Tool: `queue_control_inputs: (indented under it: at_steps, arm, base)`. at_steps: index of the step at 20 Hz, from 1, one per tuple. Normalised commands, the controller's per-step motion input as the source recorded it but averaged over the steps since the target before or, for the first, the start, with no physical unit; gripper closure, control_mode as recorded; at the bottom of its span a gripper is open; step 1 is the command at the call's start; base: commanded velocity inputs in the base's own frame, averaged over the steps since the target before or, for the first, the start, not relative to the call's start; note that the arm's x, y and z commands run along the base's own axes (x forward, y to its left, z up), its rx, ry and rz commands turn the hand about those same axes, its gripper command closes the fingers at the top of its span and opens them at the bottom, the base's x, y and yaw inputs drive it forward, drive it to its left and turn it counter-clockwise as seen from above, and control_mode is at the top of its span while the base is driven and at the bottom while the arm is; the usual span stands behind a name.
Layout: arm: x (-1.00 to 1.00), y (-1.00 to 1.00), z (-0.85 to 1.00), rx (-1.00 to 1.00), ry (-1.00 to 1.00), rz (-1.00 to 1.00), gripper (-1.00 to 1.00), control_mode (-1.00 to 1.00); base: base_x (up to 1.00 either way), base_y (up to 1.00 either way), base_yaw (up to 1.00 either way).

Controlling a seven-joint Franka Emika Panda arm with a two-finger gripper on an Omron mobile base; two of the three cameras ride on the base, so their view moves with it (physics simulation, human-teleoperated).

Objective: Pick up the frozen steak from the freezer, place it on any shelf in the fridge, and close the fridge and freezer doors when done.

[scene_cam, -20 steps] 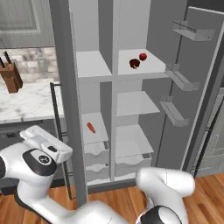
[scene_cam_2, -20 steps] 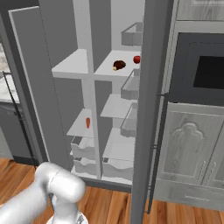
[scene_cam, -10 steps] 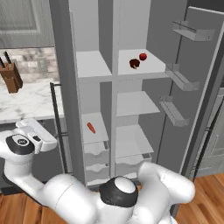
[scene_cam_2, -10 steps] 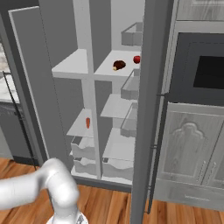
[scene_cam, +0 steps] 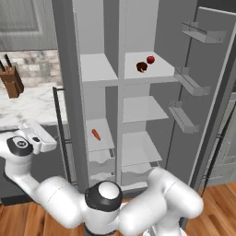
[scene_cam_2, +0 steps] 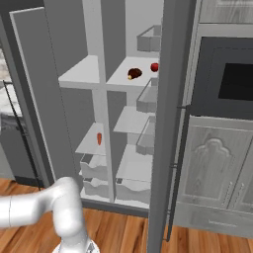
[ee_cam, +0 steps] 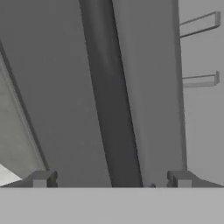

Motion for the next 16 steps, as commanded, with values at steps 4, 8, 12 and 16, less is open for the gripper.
queue_control_inputs:
  at_steps: [4,8,12,16]
  arm:
    - [0.42,-0.13,-0.11,-0.01,0.00,0.00,-1.00,-1.00]
    - [0.36,-0.25,-0.10,-0.04,0.00,0.00,-1.00,-1.00]
    - [0.16,-0.77,-0.01,-0.04,0.00,0.02,-1.00,-1.00]
    - [0.18,-0.87,-0.03,-0.04,0.00,0.04,-1.00,-1.00]
  base:
    - [0.00,0.00,0.00]
    - [0.00,0.00,0.00]
    - [0.00,0.00,0.00]
    - [0.00,0.00,0.00]
